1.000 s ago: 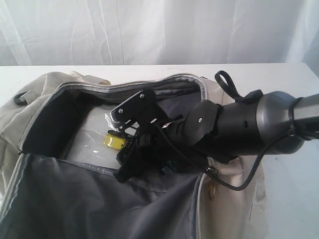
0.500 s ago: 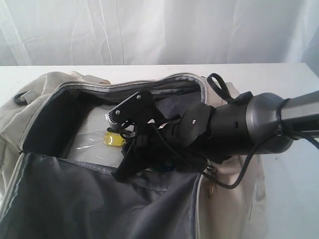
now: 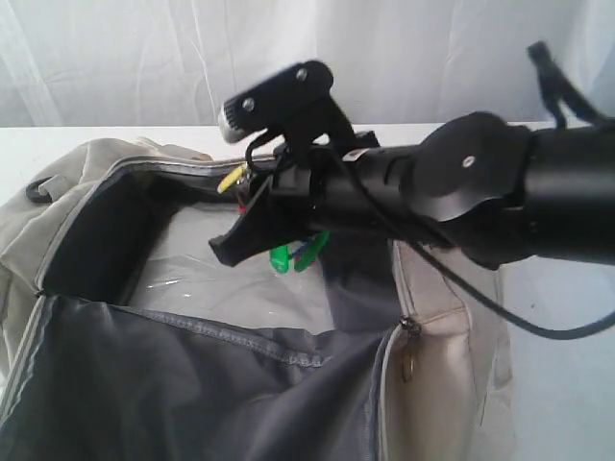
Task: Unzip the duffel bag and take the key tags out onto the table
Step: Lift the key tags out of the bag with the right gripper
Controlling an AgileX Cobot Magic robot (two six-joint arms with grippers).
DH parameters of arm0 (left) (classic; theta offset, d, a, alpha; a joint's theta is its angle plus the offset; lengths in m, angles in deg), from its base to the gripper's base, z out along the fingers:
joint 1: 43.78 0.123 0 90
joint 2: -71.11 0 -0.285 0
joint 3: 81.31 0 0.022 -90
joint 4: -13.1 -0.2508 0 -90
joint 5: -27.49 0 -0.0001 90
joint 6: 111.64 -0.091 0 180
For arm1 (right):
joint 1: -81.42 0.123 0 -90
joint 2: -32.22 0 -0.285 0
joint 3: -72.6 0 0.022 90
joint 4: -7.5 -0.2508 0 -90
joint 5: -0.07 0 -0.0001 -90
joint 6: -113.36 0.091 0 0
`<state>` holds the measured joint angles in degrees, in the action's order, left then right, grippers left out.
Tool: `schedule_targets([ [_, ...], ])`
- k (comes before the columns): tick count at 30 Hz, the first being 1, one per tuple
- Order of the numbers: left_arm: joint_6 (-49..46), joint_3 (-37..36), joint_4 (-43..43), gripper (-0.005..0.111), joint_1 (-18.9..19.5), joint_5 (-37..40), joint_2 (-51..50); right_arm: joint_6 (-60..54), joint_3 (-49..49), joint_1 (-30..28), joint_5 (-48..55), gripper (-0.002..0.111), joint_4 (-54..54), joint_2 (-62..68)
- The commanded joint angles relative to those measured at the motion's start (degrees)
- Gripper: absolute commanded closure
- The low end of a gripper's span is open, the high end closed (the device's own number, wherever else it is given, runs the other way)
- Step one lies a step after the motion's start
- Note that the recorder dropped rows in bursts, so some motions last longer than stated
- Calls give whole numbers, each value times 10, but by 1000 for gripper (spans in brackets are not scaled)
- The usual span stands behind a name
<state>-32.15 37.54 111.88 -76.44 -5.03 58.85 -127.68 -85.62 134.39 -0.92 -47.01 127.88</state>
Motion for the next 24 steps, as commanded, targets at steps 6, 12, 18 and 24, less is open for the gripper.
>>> schedule_targets([
  [6,7,-2,12,107,-1,2,5,-99,2,-8,-110,108,2,-173],
  [12,7,-2,12,107,-1,2,5,-299,2,-70,-203,108,-204,-258],
  [18,7,-2,12,107,-1,2,5,-618,22,-88,-491,108,-454,-300],
  [24,7,-2,12,107,-1,10,5,-617,103,-89,-542,108,-454,-314],
])
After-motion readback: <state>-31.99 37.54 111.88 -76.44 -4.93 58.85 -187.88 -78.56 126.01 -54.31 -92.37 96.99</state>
